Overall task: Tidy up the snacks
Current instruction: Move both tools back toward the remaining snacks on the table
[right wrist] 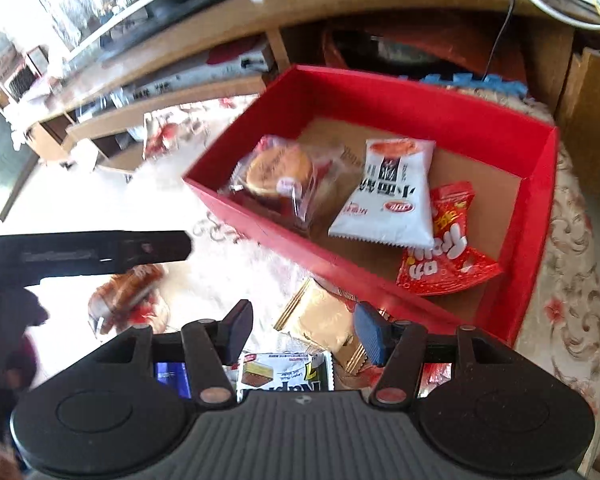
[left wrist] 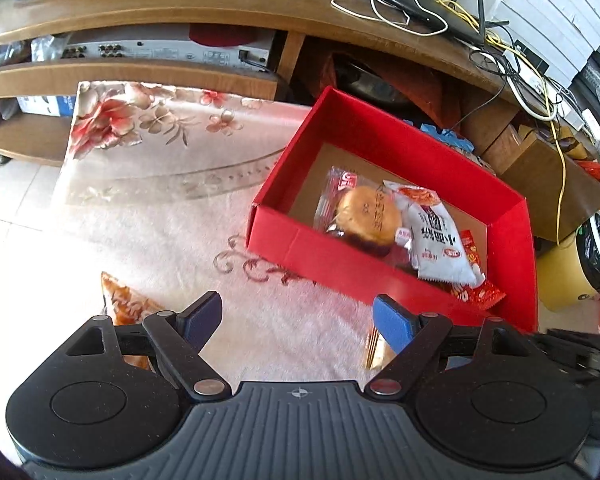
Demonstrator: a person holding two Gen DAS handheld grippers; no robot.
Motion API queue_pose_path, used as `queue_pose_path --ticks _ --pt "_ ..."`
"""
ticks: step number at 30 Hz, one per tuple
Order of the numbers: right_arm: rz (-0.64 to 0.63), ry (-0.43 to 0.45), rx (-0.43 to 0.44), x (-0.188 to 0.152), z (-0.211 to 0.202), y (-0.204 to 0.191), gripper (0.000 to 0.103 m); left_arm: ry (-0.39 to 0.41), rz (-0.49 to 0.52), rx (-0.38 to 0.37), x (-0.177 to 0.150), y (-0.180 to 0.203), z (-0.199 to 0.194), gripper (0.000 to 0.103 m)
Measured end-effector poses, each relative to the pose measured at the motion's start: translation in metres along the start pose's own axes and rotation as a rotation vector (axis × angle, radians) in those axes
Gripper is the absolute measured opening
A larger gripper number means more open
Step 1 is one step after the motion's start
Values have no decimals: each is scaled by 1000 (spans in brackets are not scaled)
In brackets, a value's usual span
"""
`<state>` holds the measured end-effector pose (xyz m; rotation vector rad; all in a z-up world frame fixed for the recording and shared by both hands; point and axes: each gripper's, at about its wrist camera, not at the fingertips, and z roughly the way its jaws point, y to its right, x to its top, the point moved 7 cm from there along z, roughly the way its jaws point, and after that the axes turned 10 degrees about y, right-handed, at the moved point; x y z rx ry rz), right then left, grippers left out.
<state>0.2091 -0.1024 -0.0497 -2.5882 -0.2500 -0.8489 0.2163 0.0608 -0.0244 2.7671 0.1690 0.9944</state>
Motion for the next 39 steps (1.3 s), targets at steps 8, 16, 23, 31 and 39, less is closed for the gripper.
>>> queue_pose_path --ticks 8,16,23,31,39 --pt "-76 -73 29 -5 41 -11 55 -22 -32 -30 -9 -11 -4 87" --pt "-209 -65 17 -8 49 -24 55 -53 -53 -44 -15 -17 -1 87" --pt "-170 -78 -4 -11 49 -16 55 -52 -63 -61 -15 -16 -3 88" --pt "-215 -69 -80 -21 64 -9 62 -67 -65 -76 -16 -15 -3 88" --pt "-247 -164 -7 -30 59 -14 78 -76 -70 -81 -19 -19 -4 88"
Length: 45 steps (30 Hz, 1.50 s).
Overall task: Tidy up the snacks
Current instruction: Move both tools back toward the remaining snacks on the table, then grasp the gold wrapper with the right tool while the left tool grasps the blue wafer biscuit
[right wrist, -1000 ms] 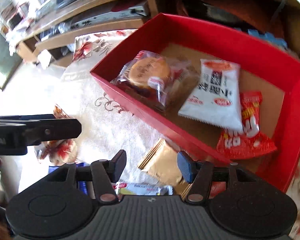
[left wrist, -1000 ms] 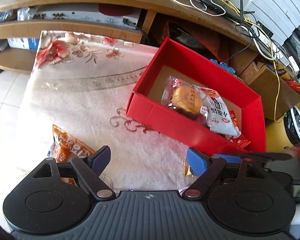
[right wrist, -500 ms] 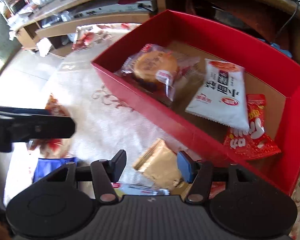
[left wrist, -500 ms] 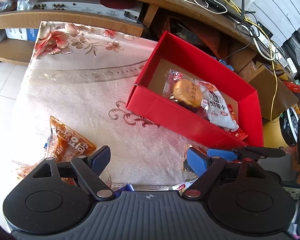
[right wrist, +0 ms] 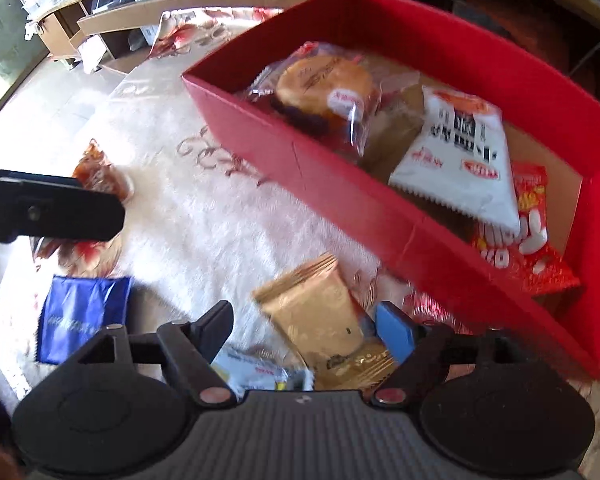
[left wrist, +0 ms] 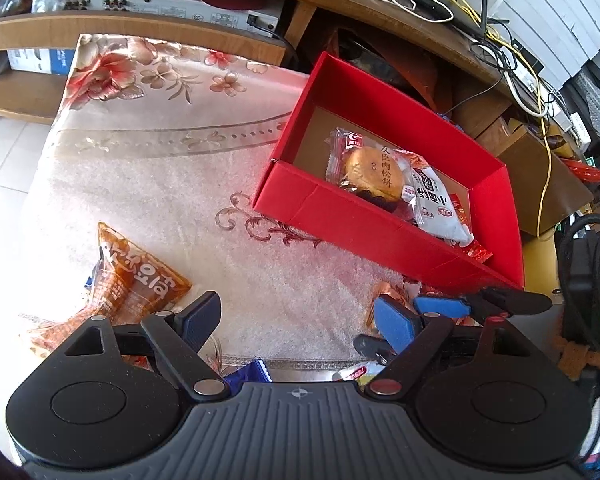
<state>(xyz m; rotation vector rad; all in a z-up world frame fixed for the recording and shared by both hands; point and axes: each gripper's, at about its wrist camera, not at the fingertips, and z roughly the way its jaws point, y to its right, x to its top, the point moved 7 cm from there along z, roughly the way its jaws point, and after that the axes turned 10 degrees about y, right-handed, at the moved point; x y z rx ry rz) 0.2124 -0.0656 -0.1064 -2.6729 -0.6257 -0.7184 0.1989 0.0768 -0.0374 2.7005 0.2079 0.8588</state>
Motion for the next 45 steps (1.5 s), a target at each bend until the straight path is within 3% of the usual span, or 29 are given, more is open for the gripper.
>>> queue_pose_path --ticks 4,7,12,24,27,30,33,39,41,45 --pt "9 -27 -18 -10 -7 3 73 -20 11 2 -5 -2 0 88" --pt "-7 -31 -61 -13 -9 5 61 -32 45 8 -15 -3 0 88" --pt "5 -25 -97 -8 -8 8 59 -90 111 24 -39 -9 -1 88" --pt "-3 -45 -50 -7 3 -8 91 -229 448 18 -77 -17 6 88" --pt "-33 -60 -58 -7 8 -13 93 -251 558 -11 -84 -14 5 88" --pt "-75 -67 -83 -7 8 -18 86 -282 661 -22 -90 -16 6 88" --pt "-101 -61 -94 -8 7 -21 77 -304 697 -36 -93 -18 12 92" --pt "-82 -48 -93 -7 -6 -8 48 -294 743 2 -99 -7 19 96" --pt "-73 -36 -88 -8 -8 -4 43 -291 724 12 -101 -3 15 84" --pt "-84 -24 -82 -11 -14 -1 41 -278 650 33 -108 9 5 74"
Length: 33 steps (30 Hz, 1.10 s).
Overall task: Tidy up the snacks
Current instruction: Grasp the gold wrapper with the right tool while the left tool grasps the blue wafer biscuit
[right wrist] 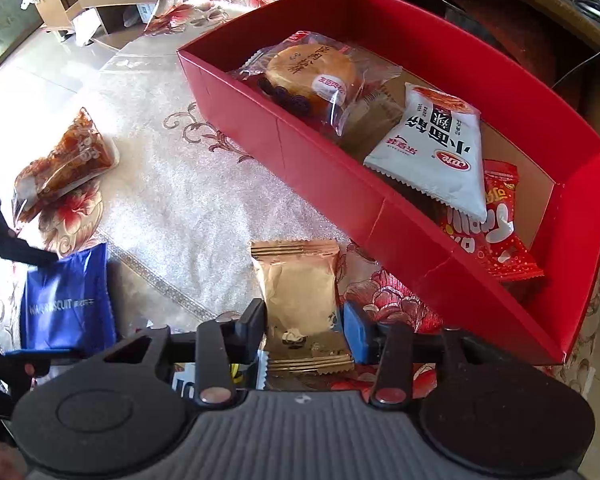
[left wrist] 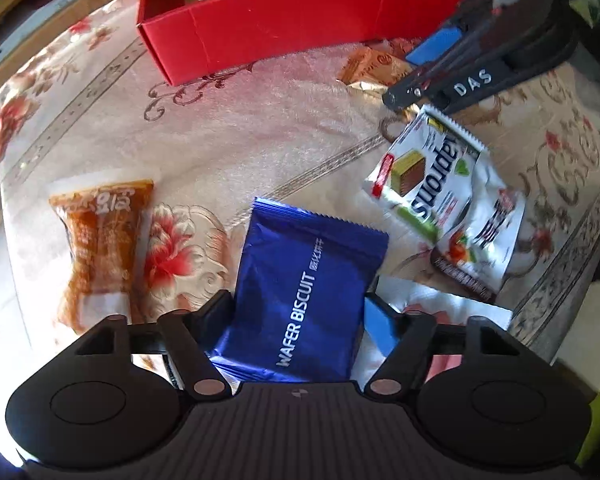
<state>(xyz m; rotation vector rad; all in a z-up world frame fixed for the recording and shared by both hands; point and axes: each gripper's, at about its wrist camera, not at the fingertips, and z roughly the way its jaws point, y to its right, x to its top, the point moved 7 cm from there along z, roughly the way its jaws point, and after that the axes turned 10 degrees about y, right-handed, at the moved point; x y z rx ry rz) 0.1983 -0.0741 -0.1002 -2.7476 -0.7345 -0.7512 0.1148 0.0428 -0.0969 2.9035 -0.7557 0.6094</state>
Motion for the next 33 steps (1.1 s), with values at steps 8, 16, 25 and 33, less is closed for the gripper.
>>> queue_pose_path --ticks 8,16,25,33 --pt "36 10 -4 -3 -13 14 38 61 -129 -21 -3 20 -7 68" --pt "66 38 1 -1 -23 18 38 89 -259 -14 9 -6 -7 68" --pt "76 85 9 7 -38 18 38 137 -331 -5 20 -12 -13 67" --pt "79 99 30 11 -45 15 34 106 -302 34 23 -8 -3 66"
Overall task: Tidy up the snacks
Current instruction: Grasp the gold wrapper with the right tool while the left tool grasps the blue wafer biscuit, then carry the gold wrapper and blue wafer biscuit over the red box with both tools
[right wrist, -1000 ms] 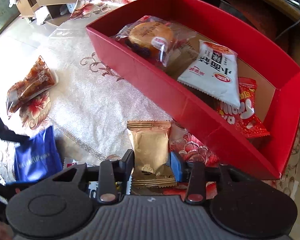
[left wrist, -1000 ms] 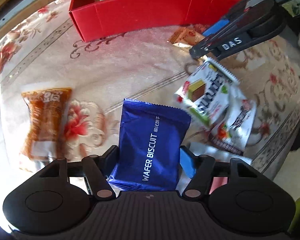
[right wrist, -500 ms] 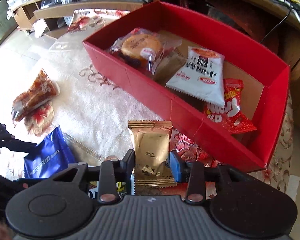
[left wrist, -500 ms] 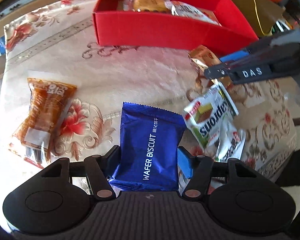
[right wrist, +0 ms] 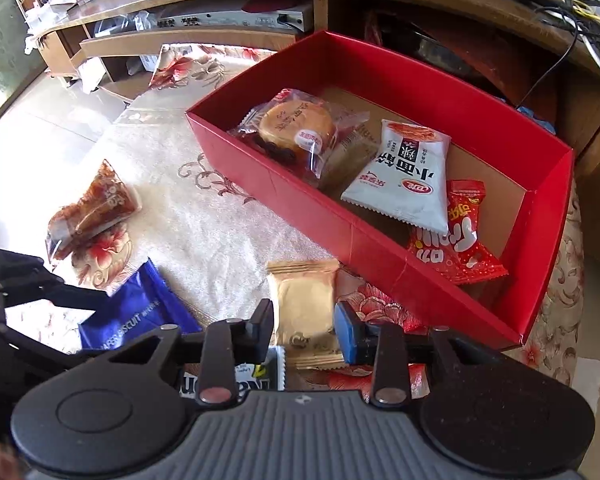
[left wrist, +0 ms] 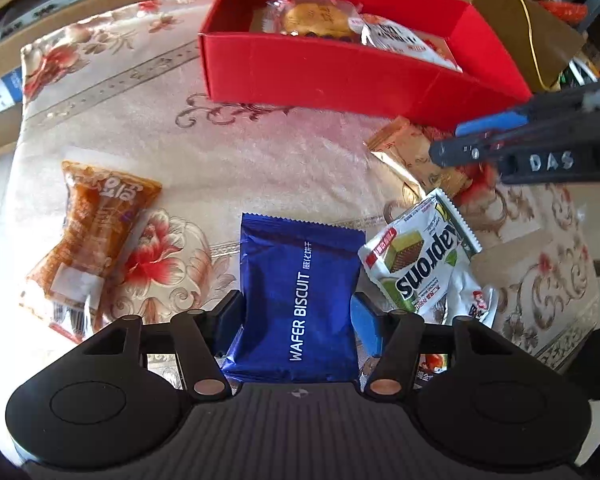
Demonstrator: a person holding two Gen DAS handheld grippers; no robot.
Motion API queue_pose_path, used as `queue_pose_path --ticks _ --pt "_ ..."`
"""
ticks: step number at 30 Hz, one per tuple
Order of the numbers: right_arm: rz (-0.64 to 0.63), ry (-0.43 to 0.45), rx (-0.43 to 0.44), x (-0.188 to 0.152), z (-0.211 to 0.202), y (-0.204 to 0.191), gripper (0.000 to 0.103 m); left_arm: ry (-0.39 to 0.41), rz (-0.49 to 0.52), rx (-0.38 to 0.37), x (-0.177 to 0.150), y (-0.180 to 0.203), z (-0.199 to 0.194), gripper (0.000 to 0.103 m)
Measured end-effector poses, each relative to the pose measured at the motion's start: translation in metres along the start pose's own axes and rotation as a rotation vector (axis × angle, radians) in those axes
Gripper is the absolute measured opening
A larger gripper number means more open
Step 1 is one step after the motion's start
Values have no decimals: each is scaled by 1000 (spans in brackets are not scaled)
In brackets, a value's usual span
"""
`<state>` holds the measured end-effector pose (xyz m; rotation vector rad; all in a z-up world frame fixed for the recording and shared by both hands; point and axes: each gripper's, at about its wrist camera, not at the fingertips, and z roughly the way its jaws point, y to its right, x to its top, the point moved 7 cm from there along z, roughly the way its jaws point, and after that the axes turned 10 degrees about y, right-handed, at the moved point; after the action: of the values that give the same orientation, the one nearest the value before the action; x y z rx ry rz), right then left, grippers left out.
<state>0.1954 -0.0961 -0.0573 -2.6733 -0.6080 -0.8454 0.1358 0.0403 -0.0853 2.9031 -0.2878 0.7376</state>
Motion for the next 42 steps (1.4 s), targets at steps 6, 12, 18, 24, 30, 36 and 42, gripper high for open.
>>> queue_pose_path --ticks 6,12,18,24,30,36,42 --pt "7 -53 -29 -9 14 11 35 -27 40 31 -3 7 10 76" --pt "10 -76 -28 -10 28 15 40 -38 117 63 -8 20 19 93" --pt "-53 -77 12 -3 33 -7 51 -44 69 43 -4 15 19 95" --pt "-103 -90 -54 -10 47 -4 46 -19 87 93 3 14 26 91" --pt "-119 -79 -61 -18 35 -5 38 -13 68 90 6 16 19 71" --pt "-82 -23 -62 -12 12 1 37 4 8 87 2 14 11 71" --pt "-57 24 -36 -4 -5 0 37 51 -77 67 4 9 -4 70"
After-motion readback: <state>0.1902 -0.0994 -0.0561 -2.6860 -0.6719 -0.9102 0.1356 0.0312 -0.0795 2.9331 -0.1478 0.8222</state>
